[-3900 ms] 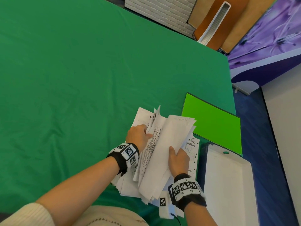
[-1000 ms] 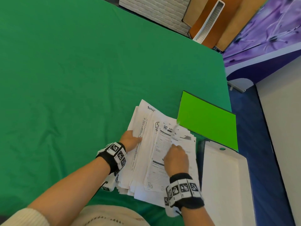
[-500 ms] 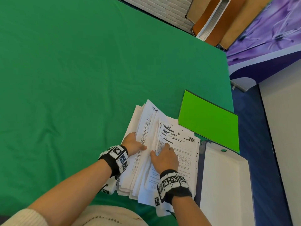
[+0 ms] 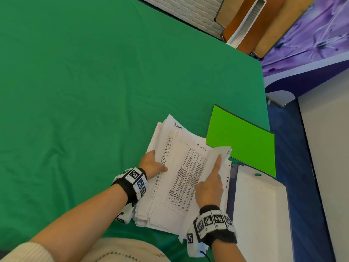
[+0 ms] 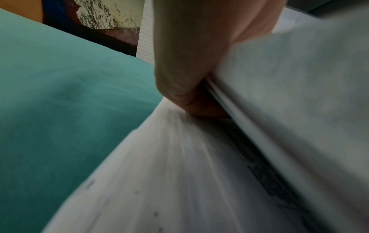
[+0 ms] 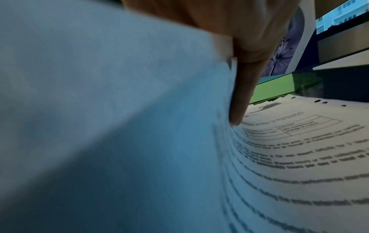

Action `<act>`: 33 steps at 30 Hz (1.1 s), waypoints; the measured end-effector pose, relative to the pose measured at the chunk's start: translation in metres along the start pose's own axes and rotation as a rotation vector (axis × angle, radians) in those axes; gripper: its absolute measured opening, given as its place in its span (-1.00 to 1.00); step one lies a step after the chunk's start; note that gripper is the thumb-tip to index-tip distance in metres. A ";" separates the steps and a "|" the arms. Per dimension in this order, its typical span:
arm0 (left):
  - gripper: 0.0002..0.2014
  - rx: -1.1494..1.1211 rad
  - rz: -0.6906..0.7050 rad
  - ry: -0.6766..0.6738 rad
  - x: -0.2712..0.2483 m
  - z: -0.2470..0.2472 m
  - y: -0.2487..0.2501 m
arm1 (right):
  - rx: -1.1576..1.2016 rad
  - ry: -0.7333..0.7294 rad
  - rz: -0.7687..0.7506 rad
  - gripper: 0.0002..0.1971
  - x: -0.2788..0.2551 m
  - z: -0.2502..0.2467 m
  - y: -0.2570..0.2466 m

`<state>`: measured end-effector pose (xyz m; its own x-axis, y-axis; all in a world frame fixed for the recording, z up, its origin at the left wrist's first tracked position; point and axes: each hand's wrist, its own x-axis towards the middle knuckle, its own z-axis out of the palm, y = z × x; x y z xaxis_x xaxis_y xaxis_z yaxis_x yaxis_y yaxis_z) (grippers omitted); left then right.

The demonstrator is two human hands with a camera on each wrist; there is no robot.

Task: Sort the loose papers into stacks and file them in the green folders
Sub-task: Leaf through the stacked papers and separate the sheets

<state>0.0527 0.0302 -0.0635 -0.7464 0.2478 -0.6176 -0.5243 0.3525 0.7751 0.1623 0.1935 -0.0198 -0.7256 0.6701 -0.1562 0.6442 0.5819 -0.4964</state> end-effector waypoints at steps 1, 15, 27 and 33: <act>-0.46 -0.024 -0.004 -0.008 0.000 0.000 -0.001 | -0.041 -0.024 -0.010 -0.12 -0.002 -0.002 0.001; -0.47 -0.035 0.062 -0.080 -0.016 0.011 0.008 | -0.143 -0.198 0.043 -0.24 -0.015 0.022 -0.026; -0.57 -0.010 0.041 -0.115 -0.013 0.004 0.007 | -0.049 -0.105 0.082 -0.74 -0.004 0.014 -0.021; -0.69 -0.003 0.046 -0.023 -0.012 0.003 0.005 | 0.016 0.008 0.157 -0.72 -0.008 -0.002 -0.011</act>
<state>0.0602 0.0321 -0.0530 -0.7600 0.2842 -0.5845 -0.4915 0.3373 0.8029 0.1610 0.1828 -0.0117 -0.6141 0.7562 -0.2259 0.7456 0.4620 -0.4803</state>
